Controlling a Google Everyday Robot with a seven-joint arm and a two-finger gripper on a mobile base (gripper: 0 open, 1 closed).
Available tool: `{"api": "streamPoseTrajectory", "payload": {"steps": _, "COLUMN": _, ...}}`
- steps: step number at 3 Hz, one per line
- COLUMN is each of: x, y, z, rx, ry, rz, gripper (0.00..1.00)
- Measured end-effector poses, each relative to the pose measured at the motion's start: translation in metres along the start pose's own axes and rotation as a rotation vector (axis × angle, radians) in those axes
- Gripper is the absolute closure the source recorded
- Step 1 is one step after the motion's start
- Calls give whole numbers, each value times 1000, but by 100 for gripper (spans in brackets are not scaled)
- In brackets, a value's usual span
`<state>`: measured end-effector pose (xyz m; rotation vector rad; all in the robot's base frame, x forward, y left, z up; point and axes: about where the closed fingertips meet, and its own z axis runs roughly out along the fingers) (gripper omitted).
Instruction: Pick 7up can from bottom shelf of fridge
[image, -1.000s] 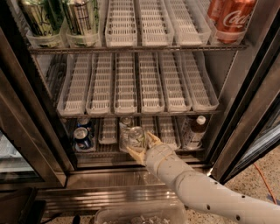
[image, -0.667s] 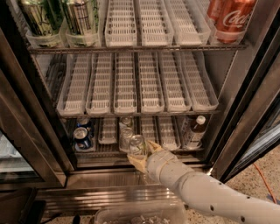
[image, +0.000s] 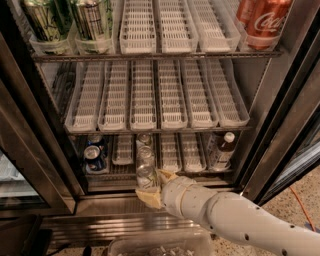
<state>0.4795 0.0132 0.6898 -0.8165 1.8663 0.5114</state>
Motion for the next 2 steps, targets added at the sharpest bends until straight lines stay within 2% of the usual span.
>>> {"api": "streamPoseTrajectory", "payload": {"steps": 1, "x": -19, "y": 21, "z": -4, "rx": -30, "ry": -28, "rz": -61, "gripper": 100}}
{"api": "streamPoseTrajectory", "payload": {"steps": 2, "x": -23, "y": 24, "z": -4, "rx": -35, "ry": -33, "rz": -64, "gripper": 100}}
